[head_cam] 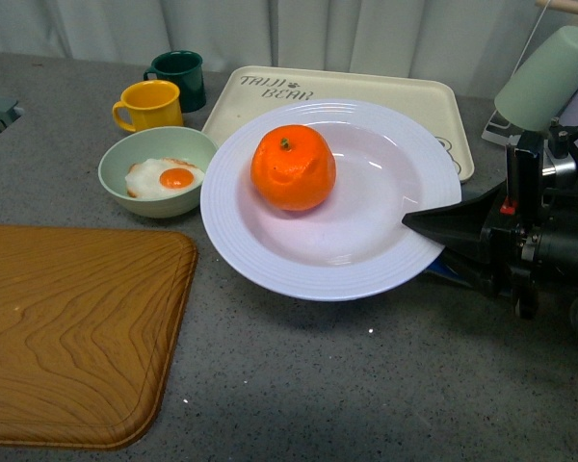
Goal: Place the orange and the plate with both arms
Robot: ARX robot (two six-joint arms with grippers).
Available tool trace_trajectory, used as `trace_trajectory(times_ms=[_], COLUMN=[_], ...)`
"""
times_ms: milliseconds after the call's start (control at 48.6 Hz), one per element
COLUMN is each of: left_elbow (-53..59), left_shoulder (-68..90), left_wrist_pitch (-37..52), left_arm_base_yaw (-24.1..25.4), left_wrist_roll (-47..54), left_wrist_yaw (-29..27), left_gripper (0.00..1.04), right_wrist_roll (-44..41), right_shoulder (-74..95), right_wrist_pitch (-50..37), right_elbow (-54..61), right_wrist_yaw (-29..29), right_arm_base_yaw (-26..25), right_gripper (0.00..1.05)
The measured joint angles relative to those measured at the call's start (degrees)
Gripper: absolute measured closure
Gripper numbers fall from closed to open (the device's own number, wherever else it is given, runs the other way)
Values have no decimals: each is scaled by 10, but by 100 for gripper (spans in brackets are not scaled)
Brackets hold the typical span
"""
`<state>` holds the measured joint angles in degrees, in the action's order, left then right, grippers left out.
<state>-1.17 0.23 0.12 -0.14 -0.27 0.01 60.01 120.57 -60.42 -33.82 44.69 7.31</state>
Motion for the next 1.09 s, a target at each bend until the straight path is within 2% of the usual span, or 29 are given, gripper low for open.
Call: trace_trajectory(times_ms=[411,720,843,1090], left_elbow=[0,0,0,0], left_shoulder=[0,0,0,0], left_wrist_pitch=[0,0,0,0], left_arm_base_yaw=[0,0,0,0], left_wrist_roll=[0,0,0,0], left_wrist_yaw=[0,0,0,0], left_gripper=[7,7,7,7], right_wrist_roll=[35,75,66,45], right_shoulder=[84,207,248,294], right_wrist_pitch=[86,259,336,437], right_elbow=[-191,-480,-575,-691], right_wrist_yaw=[-34,-96,-101,-129], right_arm_base_yaw=[5,33,39,44], right_gripper=[102,102,102,100])
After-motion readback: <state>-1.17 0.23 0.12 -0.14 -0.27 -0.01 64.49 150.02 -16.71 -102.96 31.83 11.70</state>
